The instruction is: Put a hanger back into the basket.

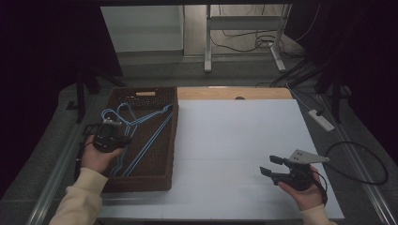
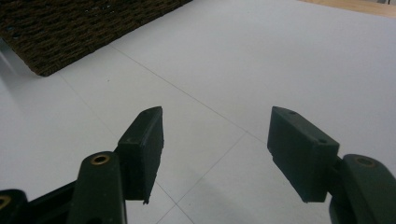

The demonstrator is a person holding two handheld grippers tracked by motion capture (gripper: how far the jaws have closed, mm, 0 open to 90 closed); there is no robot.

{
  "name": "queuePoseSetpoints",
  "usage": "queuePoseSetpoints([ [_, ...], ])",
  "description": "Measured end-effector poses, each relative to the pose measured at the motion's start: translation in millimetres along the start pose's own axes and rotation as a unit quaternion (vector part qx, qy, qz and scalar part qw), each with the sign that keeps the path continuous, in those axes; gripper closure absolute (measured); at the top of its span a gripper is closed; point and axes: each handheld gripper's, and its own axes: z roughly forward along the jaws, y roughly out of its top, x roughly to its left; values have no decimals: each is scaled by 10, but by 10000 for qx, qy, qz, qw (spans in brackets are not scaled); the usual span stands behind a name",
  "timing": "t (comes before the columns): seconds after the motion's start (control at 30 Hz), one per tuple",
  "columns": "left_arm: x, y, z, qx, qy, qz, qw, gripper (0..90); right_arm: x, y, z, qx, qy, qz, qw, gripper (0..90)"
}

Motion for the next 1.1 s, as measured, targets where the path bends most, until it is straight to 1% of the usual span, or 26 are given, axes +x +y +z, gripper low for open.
queuePoseSetpoints([
  [0.03,7,-2,-6,-33,74,4,10000,722,0,0,-1,-1,-2,-1,10000,370],
  [0.07,11,-5,-15,-73,108,19,9999,704,1,0,0,-10,-2,1,10000,370],
  [0.2,-11,-20,-87,-324,189,119,9992,605,1,0,-2,-3,-3,-3,10000,370],
  [0.3,-57,-35,-168,-570,29,247,9981,551,2,1,-2,-2,-3,-7,10000,370],
  [0.4,-107,-61,-264,-832,-166,320,9959,514,3,1,-2,-10,-6,-1,10000,370],
  [0.47,-141,-84,-337,-1011,-318,360,9937,485,3,1,-2,-10,-5,0,10000,370],
  [0.53,-191,-122,-430,-1272,-431,406,9901,456,4,1,0,-1,-3,-1,10000,368],
  [0.6,-244,-153,-492,-1435,-563,490,9868,447,3,2,1,-5,-2,2,10000,368],
  [0.63,-284,-172,-527,-1484,-643,572,9852,437,1,3,1,-6,-3,3,10000,368],
  [0.67,-309,-185,-547,-1524,-679,621,9840,426,-3,3,2,6,1,6,10000,368],
  [0.77,-418,-241,-598,-1676,-827,714,9798,399,-6,1,9,19,-2,16,10000,366],
  [0.87,-507,-294,-605,-1774,-836,764,9776,367,-4,5,9,43,9,-1,10000,363],
  [0.97,-581,-359,-600,-1841,-906,804,9754,347,-2,6,9,49,9,-8,10000,362],
  [1.1,-655,-453,-595,-1927,-1048,784,9725,338,-8,3,14,58,6,-4,10000,360],
])
